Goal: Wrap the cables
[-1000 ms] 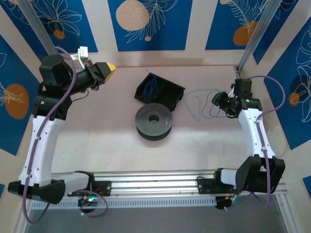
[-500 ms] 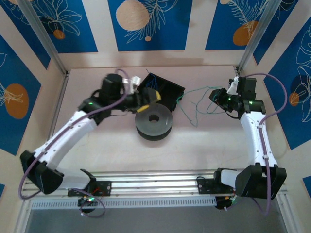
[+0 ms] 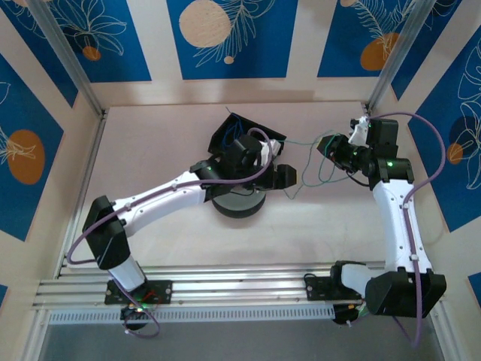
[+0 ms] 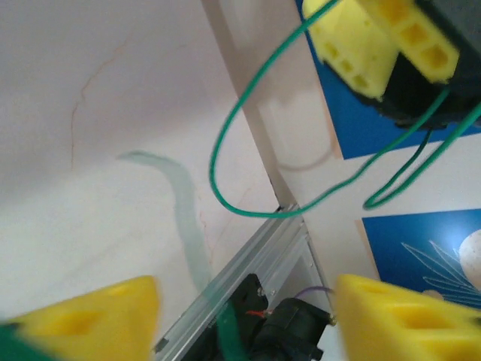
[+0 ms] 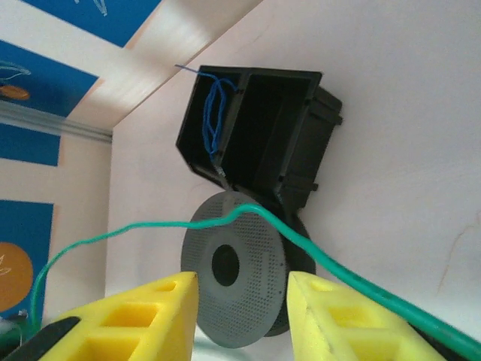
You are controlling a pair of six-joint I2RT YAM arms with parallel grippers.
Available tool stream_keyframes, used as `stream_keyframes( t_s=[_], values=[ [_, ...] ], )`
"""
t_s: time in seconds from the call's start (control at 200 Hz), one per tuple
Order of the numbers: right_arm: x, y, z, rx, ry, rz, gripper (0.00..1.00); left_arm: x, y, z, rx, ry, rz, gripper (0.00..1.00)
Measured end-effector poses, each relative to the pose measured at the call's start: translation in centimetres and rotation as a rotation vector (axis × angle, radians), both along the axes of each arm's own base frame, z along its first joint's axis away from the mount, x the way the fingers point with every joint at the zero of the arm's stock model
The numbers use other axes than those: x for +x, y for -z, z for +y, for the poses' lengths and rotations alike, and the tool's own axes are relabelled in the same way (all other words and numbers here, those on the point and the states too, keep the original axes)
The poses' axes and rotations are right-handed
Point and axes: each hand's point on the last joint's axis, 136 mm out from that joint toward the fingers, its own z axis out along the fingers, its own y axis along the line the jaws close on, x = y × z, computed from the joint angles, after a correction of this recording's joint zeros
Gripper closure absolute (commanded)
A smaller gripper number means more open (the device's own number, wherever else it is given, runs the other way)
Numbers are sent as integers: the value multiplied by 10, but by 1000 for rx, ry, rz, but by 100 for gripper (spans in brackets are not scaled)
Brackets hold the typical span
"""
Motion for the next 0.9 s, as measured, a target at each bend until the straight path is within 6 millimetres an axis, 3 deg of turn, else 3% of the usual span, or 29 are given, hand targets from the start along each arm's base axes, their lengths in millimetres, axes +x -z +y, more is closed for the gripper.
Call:
stream_keyframes(
  t_s=[0.065, 0.255, 0.37, 0.505, 0.64, 0.73, 0.815, 0.9],
  values=[
    [-4, -6, 5, 18, -24, -15, 60, 11, -2, 6, -2, -27, -9, 100],
    [-19, -23, 11, 36, -80, -78, 46, 61, 3, 48, 38, -150, -9, 100],
    [-25, -24, 5, 23, -81, -88, 38, 82, -7, 81, 44, -207, -16, 100],
    [-29, -11, -6, 43, -64, -72, 27, 86, -31, 114, 31, -231, -43, 100],
    [-36, -6, -4, 84, -89, -68, 22, 84, -51, 142, 19, -231, -67, 100],
    [-42, -16, 6, 124, -144, -103, 32, 87, -57, 165, 14, -241, -60, 100],
    [-48, -27, 20, 147, -222, -154, 29, 91, -59, 186, 12, -251, -47, 100],
    [-58, -34, 45, 124, -328, -196, 22, 93, -66, 192, 5, -242, -34, 100]
  ],
)
